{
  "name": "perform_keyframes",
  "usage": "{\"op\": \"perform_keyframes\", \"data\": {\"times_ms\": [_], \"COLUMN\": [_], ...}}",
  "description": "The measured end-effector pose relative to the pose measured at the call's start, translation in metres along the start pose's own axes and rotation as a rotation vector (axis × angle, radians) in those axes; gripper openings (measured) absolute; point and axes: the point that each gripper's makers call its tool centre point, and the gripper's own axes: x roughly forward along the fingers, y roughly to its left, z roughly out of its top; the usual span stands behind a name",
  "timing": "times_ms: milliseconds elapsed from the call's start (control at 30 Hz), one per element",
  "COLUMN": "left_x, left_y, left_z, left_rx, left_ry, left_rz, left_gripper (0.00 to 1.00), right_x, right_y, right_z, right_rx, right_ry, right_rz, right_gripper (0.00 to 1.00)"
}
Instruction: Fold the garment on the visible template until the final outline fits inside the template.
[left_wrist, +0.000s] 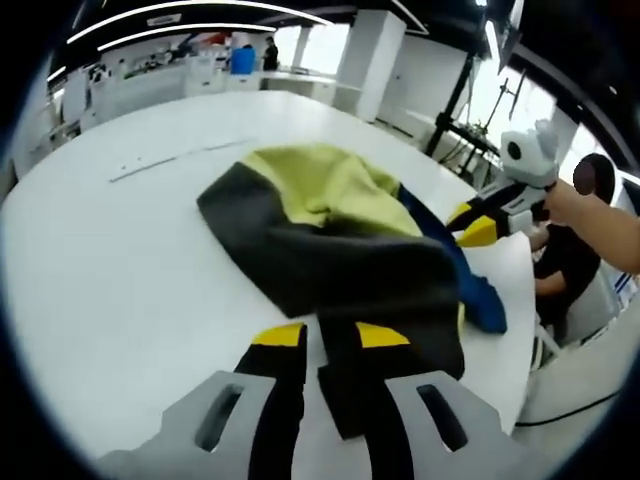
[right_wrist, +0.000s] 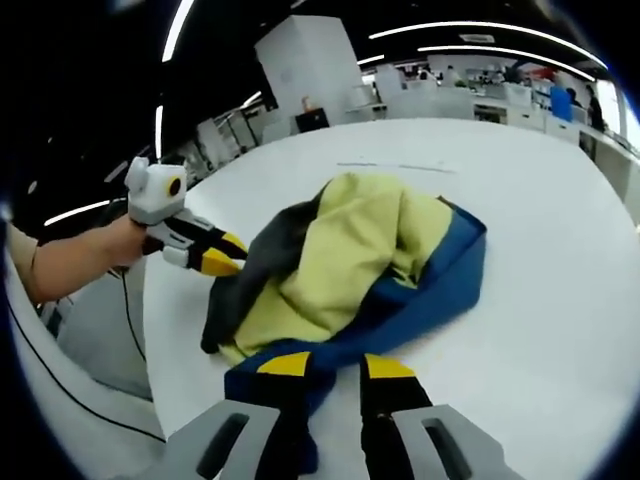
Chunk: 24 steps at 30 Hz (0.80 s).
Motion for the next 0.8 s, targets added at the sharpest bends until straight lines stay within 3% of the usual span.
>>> {"op": "perform_keyframes", "data": {"times_ms": [367,500,800], "left_x": [0.0046,0.0047,0.0003], "left_y": [-0.0022,-0.0023,-0.0028], "left_z": [-0.0013,-0.0011,-0.0007], "left_rx": [0.016,0.024,0.034], "left_ry": [0.019,0.023,0.021], "left_rz": [-0.008,-0.015,-0.012], "left_gripper": [0.05,0.00,0.00], "right_x": [0.0016,0.0004,-0.0015], "right_y": [-0.0007,-0.0014,-0.0031], "right_z": [-0.0094,-0.0098,-0.0096], "right_rx": [-0.008,-0.014,-0.026], "right_ry": [0.040,0.042,0.049], "right_rz": [-0.010,-0.011,-0.010], "right_gripper": [0.00,0.00,0.00]}}
